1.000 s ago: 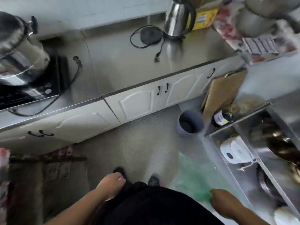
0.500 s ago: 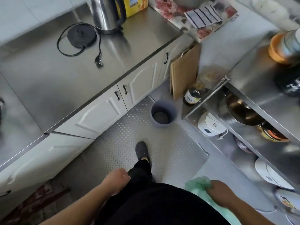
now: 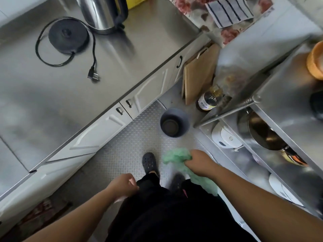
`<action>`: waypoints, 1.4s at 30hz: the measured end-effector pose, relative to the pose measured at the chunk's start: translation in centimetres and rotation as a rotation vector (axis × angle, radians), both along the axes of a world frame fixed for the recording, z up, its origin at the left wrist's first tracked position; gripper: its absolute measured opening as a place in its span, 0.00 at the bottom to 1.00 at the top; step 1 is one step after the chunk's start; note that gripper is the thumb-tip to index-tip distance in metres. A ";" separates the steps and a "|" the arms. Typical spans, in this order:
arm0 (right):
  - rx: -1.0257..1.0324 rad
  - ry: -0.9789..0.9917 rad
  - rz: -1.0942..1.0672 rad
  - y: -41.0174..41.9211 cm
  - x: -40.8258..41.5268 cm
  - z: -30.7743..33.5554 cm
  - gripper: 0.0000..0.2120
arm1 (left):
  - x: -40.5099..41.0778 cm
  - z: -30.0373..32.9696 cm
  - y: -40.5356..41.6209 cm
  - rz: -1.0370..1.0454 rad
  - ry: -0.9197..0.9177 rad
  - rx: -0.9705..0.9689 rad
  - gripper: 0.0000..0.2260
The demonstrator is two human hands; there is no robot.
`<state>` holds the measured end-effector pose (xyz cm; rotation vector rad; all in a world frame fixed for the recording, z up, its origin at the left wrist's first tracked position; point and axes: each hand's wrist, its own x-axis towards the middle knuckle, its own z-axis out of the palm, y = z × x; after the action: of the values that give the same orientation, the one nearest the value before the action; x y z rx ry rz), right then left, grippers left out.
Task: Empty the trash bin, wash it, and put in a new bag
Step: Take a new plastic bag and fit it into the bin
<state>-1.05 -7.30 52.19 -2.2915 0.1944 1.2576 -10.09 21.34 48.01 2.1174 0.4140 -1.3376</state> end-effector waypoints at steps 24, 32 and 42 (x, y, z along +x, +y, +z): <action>0.801 0.638 -0.806 -14.7 15.7 2.6 0.15 | 13.6 7.4 -21.9 1.549 0.095 -0.861 0.20; 0.581 0.455 -0.820 -13.9 15.1 0.4 0.24 | 13.3 7.4 -19.6 1.403 -0.126 -0.604 0.04; 0.210 -0.095 -0.142 -8.2 14.1 5.1 0.28 | 14.0 7.9 -19.3 1.123 -0.353 -0.437 0.06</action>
<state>13.04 -15.55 57.28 -2.1125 0.1797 1.0435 3.88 2.07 55.95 1.3073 0.8766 -0.3382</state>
